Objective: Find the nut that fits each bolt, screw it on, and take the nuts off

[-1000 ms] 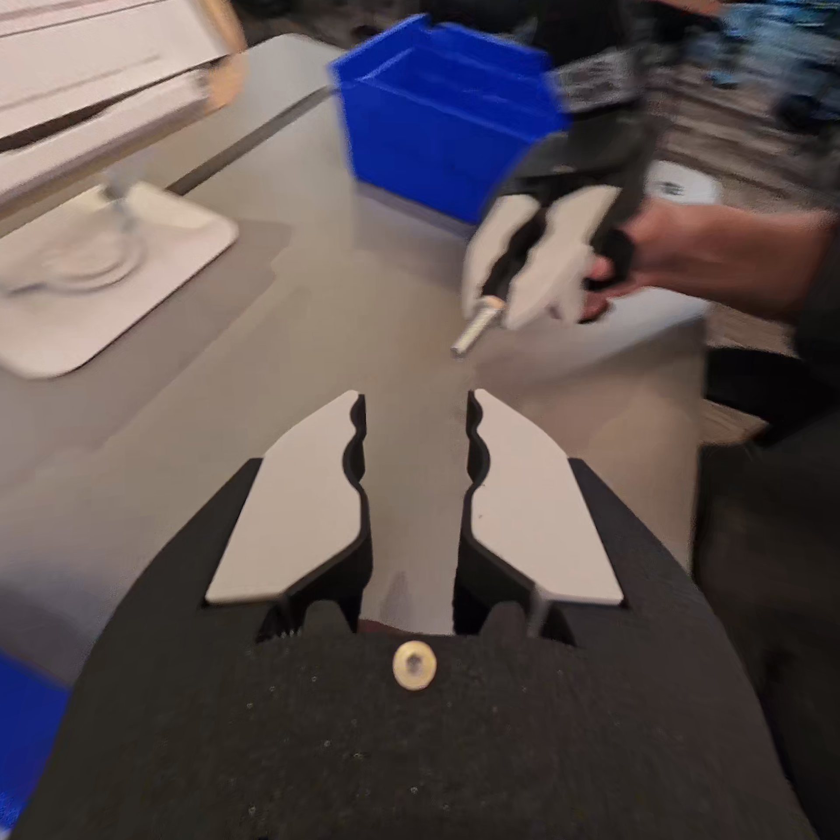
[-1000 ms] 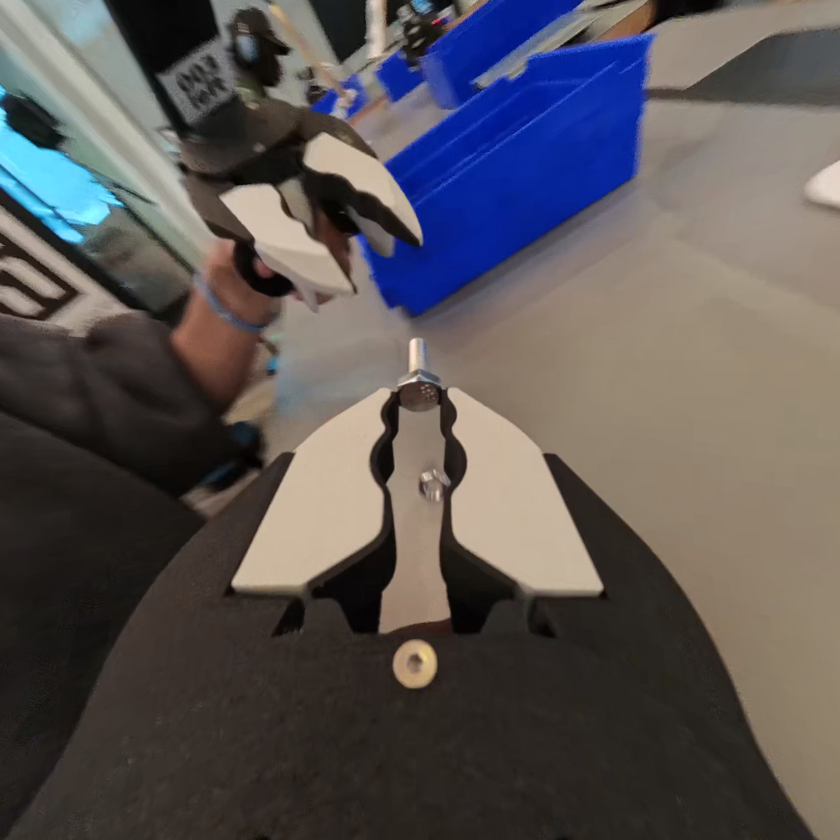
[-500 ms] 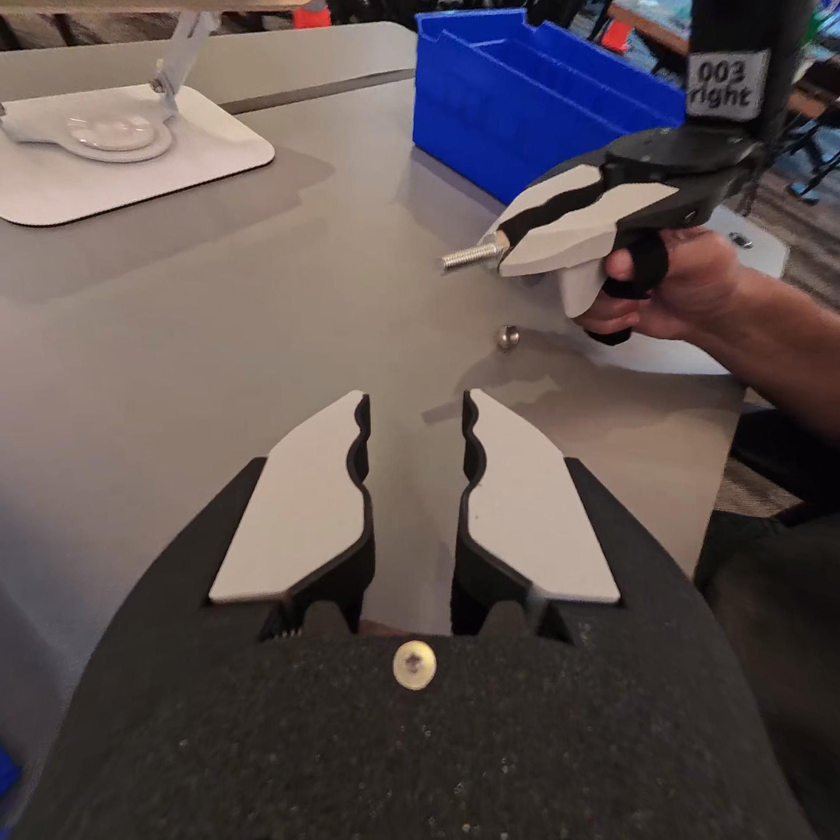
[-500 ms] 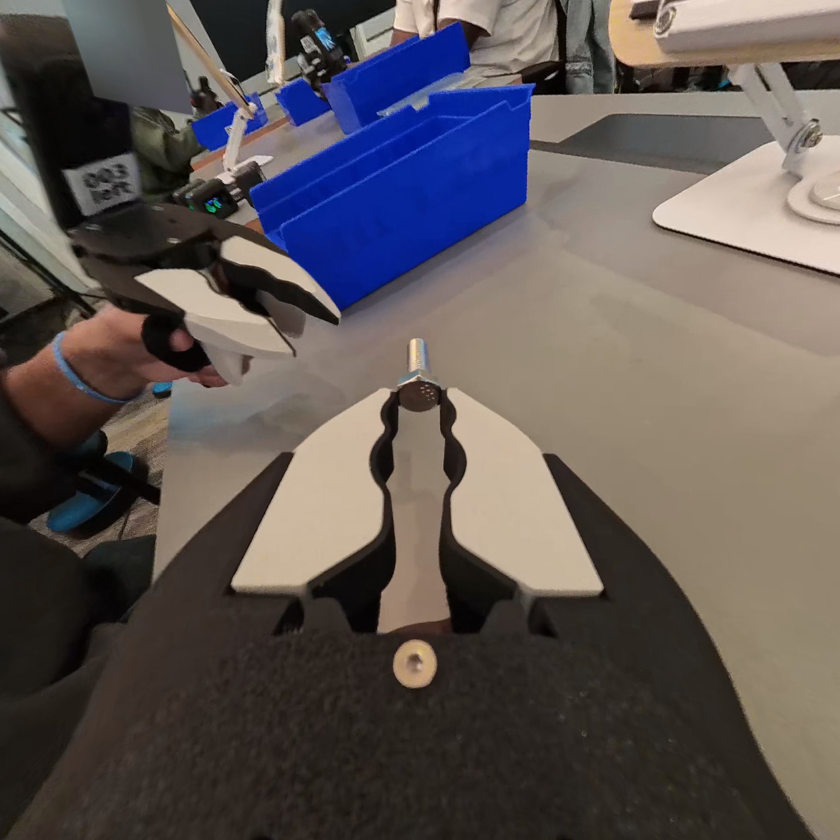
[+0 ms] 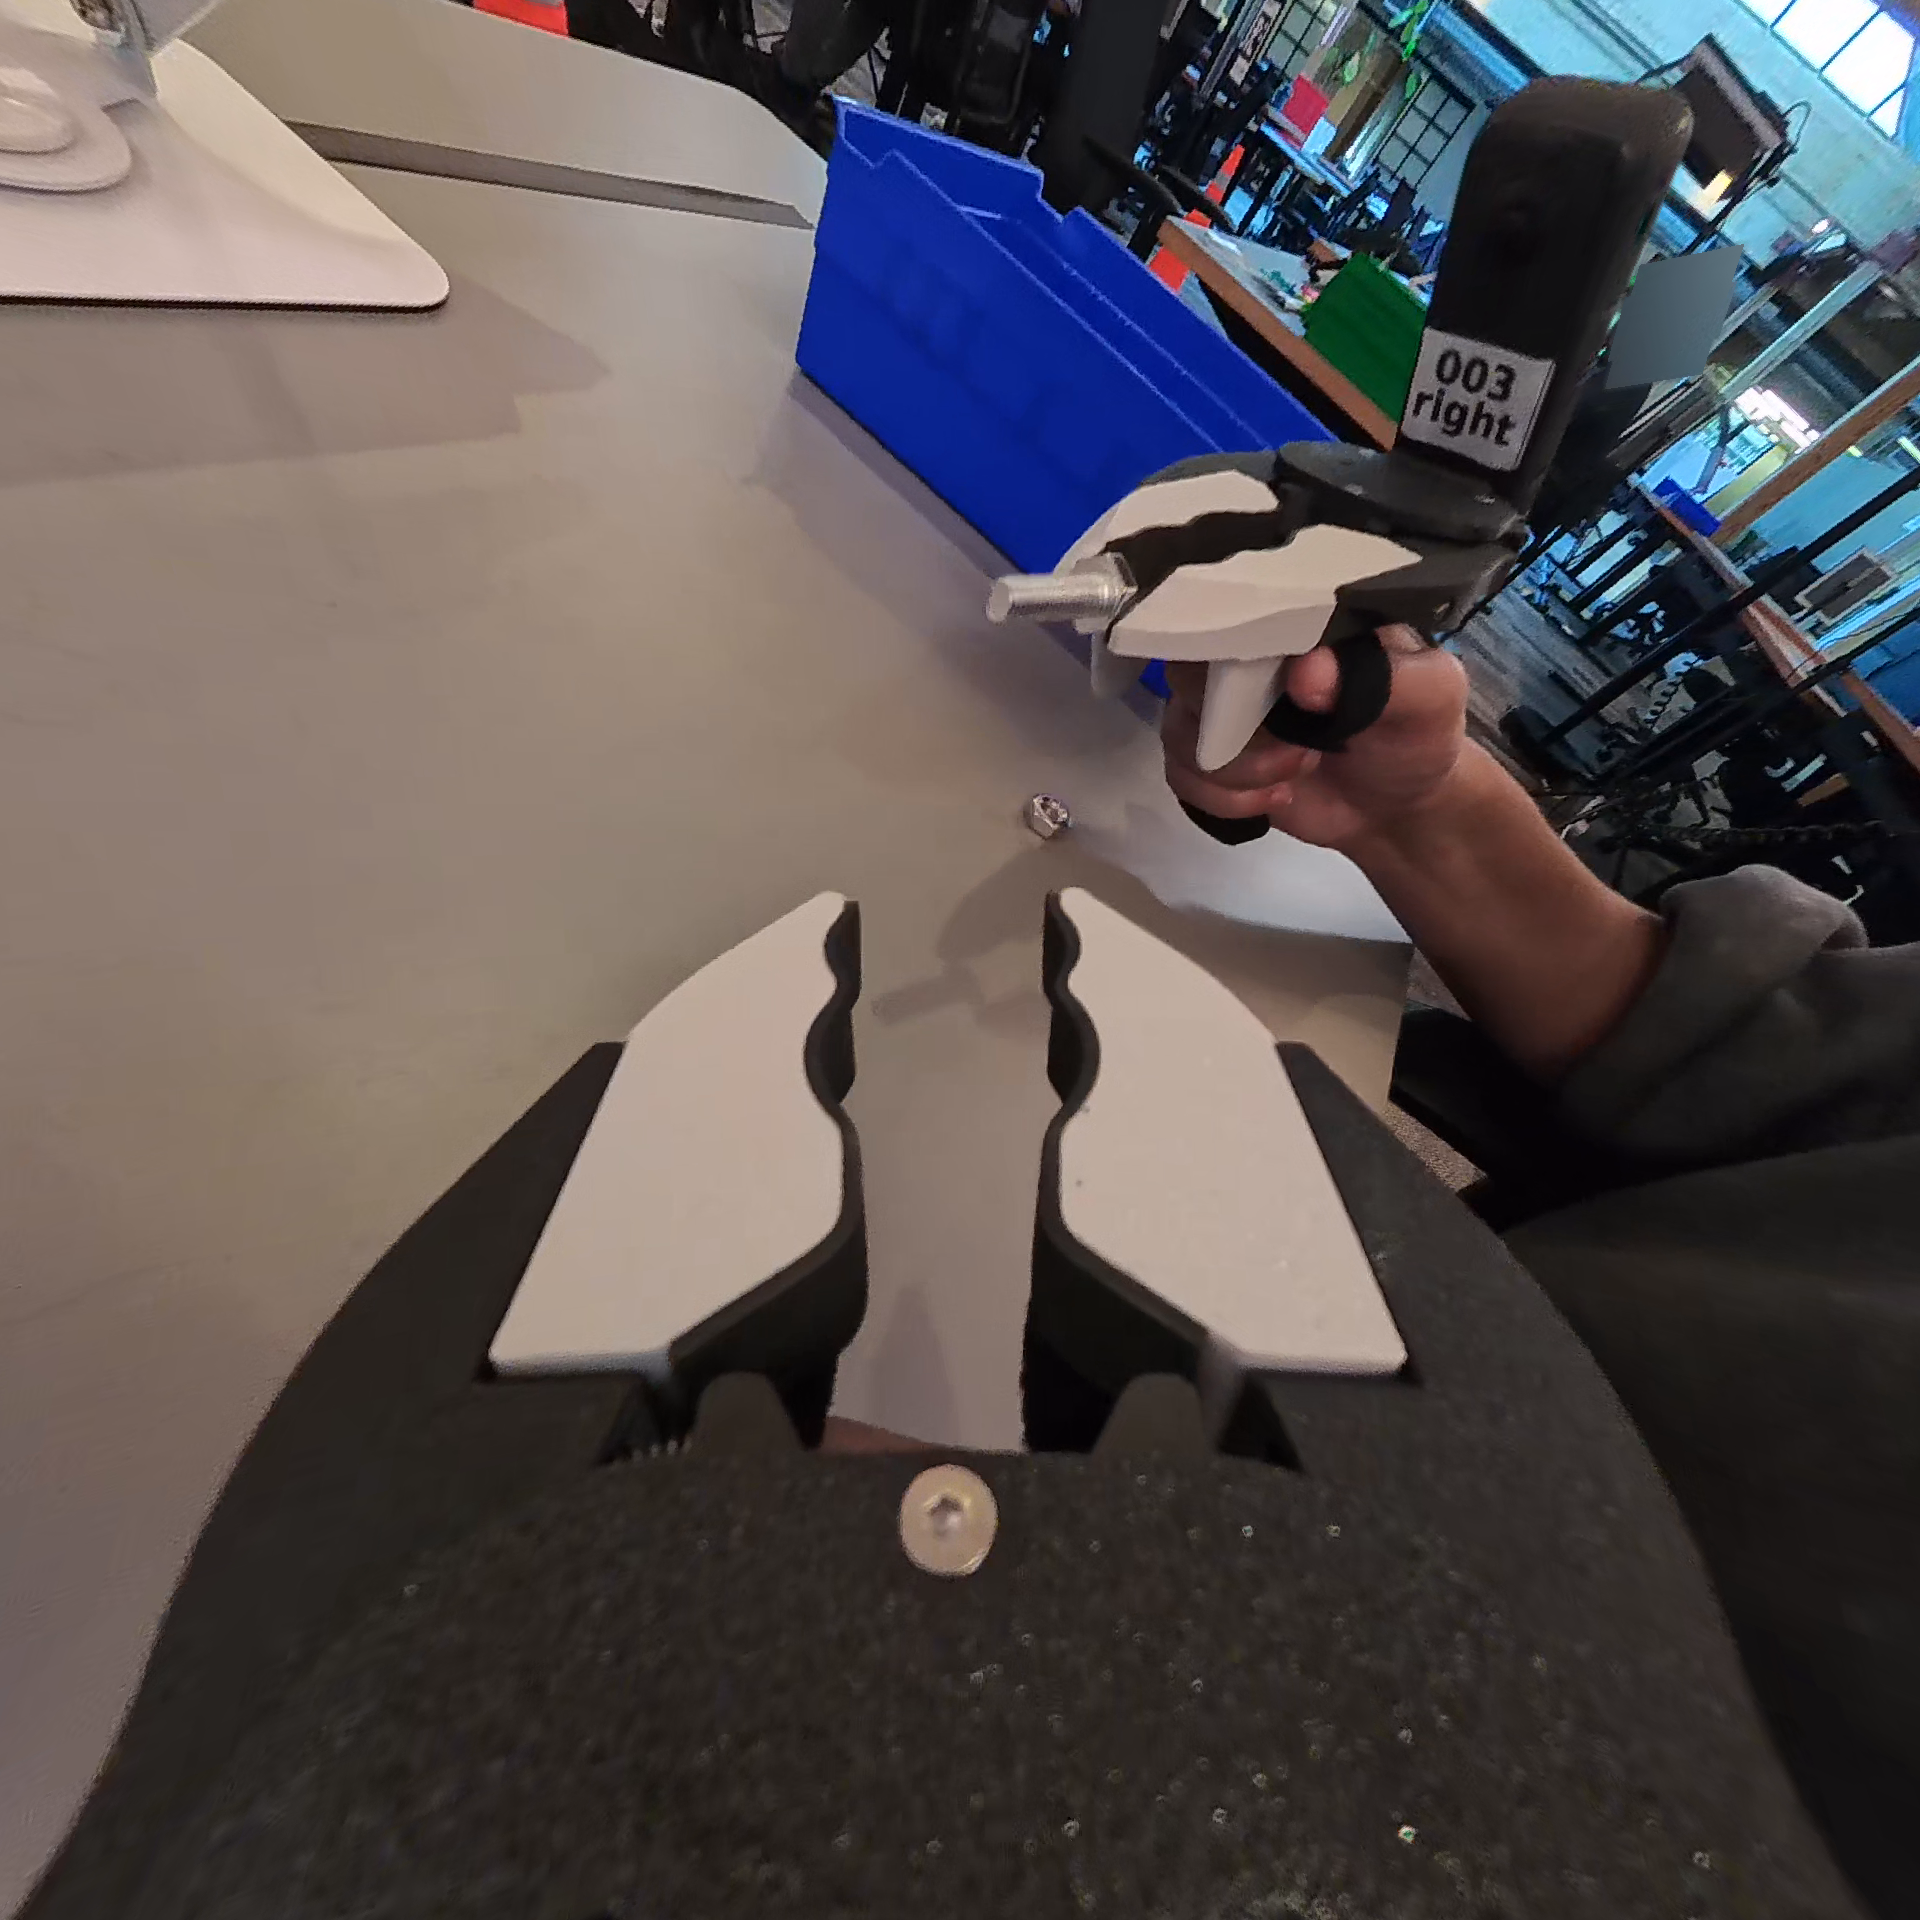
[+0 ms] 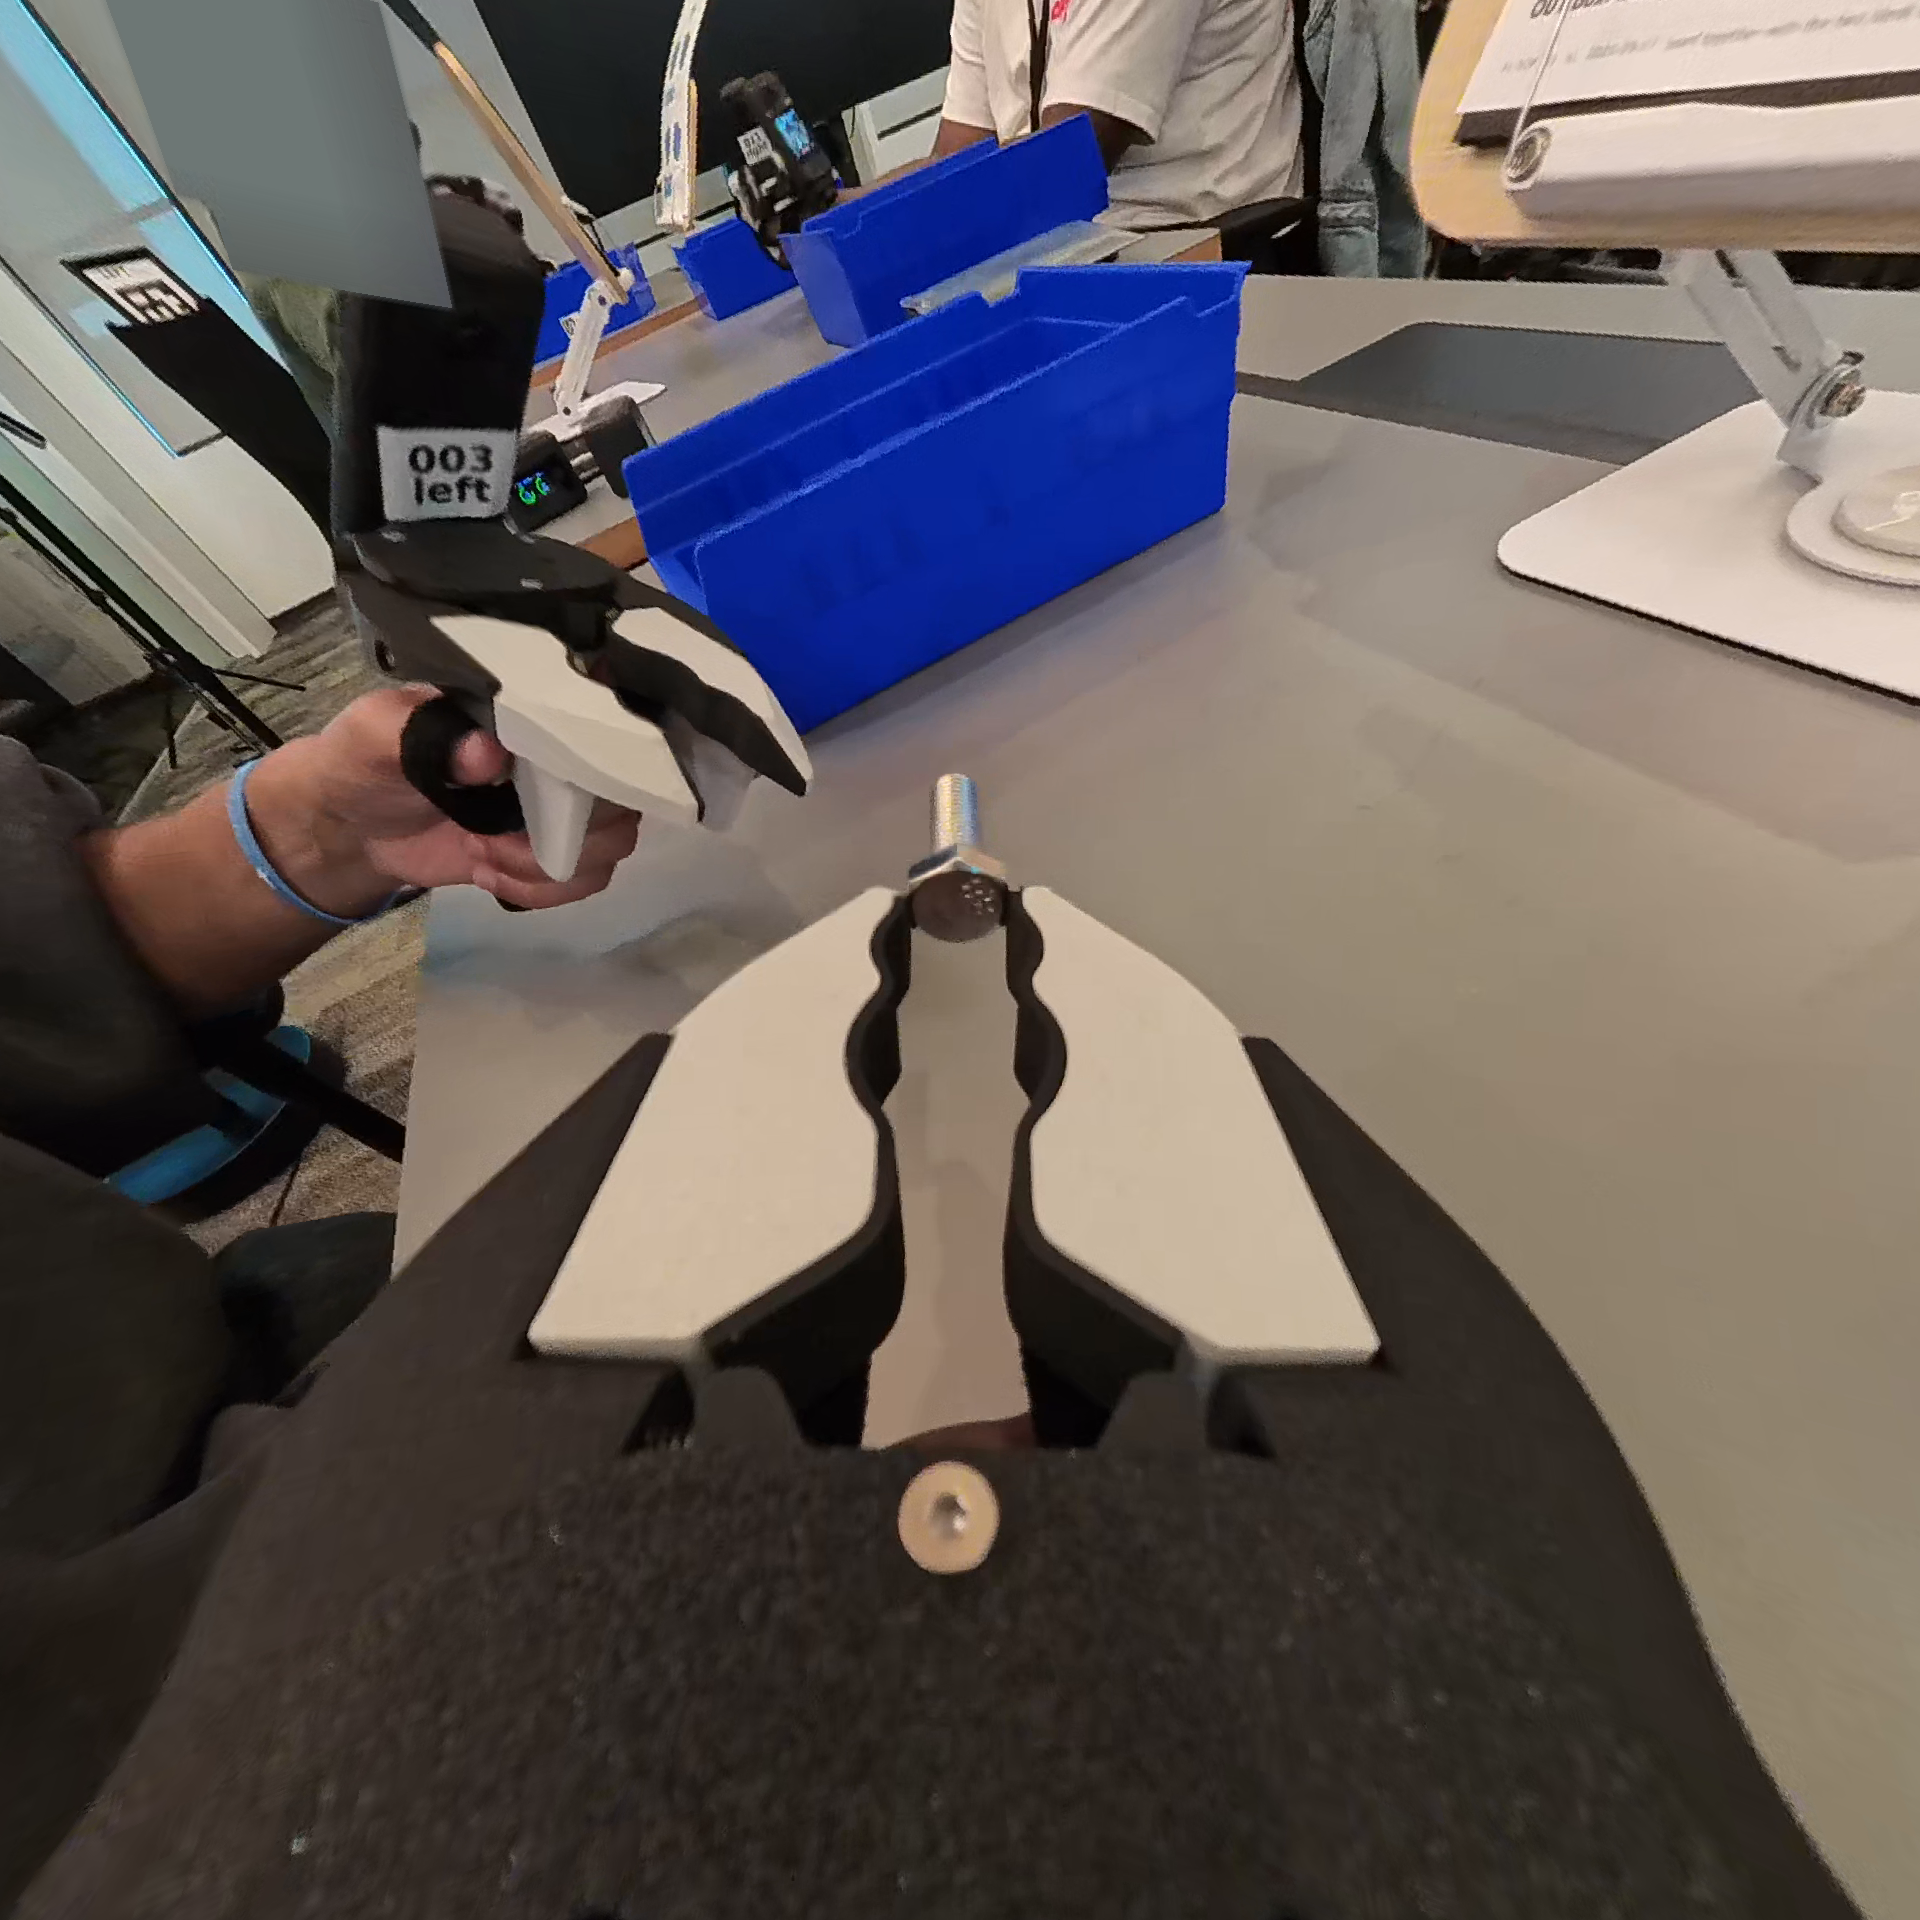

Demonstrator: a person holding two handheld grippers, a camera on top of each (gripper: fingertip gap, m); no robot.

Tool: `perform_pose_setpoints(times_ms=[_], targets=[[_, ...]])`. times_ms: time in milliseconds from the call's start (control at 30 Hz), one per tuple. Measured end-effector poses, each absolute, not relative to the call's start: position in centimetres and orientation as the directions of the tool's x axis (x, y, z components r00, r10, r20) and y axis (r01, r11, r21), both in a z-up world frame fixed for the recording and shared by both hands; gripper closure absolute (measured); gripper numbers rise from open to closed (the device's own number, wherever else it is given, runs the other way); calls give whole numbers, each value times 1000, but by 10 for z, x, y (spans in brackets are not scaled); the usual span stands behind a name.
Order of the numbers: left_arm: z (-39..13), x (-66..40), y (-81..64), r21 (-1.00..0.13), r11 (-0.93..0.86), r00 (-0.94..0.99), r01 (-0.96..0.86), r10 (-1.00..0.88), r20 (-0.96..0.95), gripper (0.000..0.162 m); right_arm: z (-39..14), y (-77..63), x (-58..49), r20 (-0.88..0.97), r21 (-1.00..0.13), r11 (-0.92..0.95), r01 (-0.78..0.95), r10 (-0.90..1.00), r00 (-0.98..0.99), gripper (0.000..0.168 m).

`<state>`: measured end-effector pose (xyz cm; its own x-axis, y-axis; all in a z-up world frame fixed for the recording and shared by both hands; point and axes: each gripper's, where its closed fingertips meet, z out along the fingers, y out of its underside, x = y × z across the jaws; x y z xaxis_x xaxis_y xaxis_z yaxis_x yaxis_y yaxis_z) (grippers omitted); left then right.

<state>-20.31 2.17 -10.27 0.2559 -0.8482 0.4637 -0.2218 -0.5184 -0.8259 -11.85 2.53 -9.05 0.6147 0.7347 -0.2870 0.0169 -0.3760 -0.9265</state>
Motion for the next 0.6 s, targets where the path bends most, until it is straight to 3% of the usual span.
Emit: perform_pose_setpoints(times_ms=[133, 267, 433, 500, 600], targets=[[-104, -209, 26, -843, -478, 291, -248, -866, 406, 129, -102, 26, -103, -131, -905, -367, 216, 722, 679, 151], [-109, -209, 26, -850, -450, 309, -276, -878, 365, 130, -95, 14, -90, -82, -864, -398, 307, 713, 696, 151], [-119, -203, 18, -834, -440, 291, -334, -889, 353, 130, -106, -9, -73, 143, -677, -367, 638, 785, 603, 151], [-121, -203, 15, -835, -417, 290, -359, -900, 325, 130, -106, -19, -67, 148, -611, -370, 700, 816, 559, 151], [-117, -198, 8, -841, -404, 259, -361, -909, 326, 130, -103, -18, -65, 133, -600, -382, 703, 819, 558, 151]])
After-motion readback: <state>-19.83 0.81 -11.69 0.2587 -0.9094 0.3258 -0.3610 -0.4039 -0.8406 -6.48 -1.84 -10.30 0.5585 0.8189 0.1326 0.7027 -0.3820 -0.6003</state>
